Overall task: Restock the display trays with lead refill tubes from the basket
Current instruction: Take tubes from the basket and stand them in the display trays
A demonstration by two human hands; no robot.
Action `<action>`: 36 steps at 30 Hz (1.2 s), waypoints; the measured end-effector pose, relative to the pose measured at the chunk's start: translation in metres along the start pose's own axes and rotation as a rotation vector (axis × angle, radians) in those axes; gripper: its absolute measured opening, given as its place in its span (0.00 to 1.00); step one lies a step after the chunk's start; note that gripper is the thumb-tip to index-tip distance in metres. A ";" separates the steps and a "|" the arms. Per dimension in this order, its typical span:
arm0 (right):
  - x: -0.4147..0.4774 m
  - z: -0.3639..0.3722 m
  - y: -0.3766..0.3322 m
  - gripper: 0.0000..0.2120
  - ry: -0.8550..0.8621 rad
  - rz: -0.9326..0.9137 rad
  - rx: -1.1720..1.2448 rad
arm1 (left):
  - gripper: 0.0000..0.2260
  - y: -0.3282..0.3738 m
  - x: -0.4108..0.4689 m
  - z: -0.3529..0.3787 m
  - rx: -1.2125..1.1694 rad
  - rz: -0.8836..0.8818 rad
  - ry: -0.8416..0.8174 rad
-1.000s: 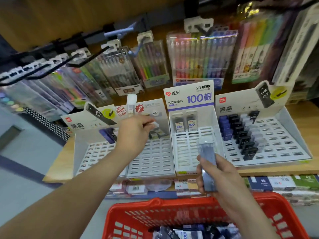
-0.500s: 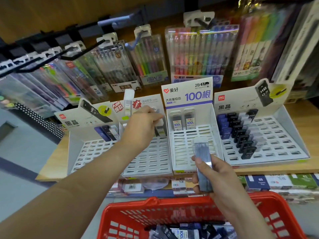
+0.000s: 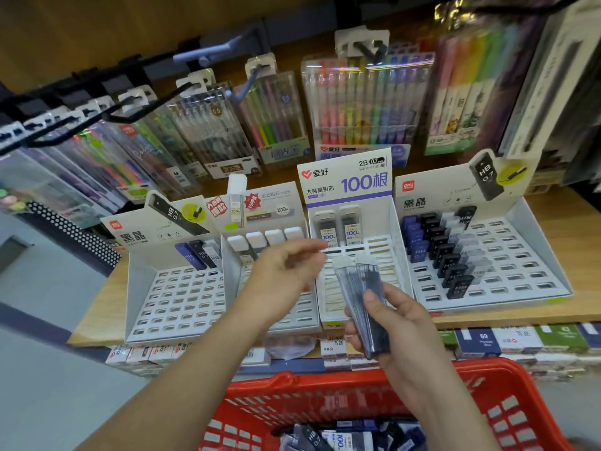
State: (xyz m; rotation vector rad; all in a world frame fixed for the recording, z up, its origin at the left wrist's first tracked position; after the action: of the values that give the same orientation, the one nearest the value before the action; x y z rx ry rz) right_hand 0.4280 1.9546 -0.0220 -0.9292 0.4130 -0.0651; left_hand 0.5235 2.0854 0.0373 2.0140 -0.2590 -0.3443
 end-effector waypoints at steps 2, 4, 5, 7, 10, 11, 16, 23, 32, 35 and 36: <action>-0.002 0.002 -0.002 0.09 -0.017 0.019 -0.015 | 0.14 0.000 -0.021 0.011 -0.209 -0.101 -0.164; -0.005 0.004 -0.005 0.09 -0.039 0.048 -0.036 | 0.21 -0.002 -0.034 0.015 -0.247 -0.098 -0.221; -0.006 0.005 -0.006 0.09 -0.045 0.068 -0.041 | 0.22 -0.004 -0.039 0.014 -0.263 -0.098 -0.211; -0.009 0.007 -0.007 0.10 -0.073 0.105 -0.074 | 0.21 -0.005 -0.044 0.011 -0.338 -0.121 -0.164; -0.015 0.010 -0.009 0.16 -0.214 0.150 -0.145 | 0.17 0.002 -0.050 0.010 -0.443 -0.158 -0.069; -0.018 0.012 -0.010 0.19 -0.279 0.161 -0.154 | 0.16 0.006 -0.051 0.010 -0.415 -0.148 -0.028; -0.024 0.010 -0.014 0.16 -0.392 0.192 -0.154 | 0.11 0.010 -0.043 0.002 -0.241 -0.071 0.183; -0.019 -0.005 -0.016 0.13 -0.169 0.089 -0.273 | 0.05 0.022 -0.022 -0.013 -0.241 -0.063 0.159; -0.010 -0.043 -0.031 0.12 0.116 -0.020 -0.166 | 0.08 0.059 0.046 0.017 0.189 0.206 0.260; -0.011 -0.047 -0.034 0.13 0.102 -0.018 -0.170 | 0.07 0.055 0.059 0.036 0.366 0.270 0.286; -0.012 -0.048 -0.035 0.13 0.096 -0.017 -0.176 | 0.07 0.053 0.061 0.041 0.400 0.283 0.282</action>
State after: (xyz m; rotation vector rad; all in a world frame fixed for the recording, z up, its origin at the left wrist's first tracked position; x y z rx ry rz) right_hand 0.4035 1.9000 -0.0159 -1.1059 0.5056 -0.0898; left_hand 0.5647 2.0077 0.0592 2.3451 -0.4566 0.1857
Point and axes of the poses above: each hand's wrist, its own x-axis towards the middle knuckle, its own z-axis out of the palm, y = z × x, the point moved 2 cm from there along x, towards the middle knuckle, and after that the axes turned 2 degrees about -z, right-handed, at the moved point
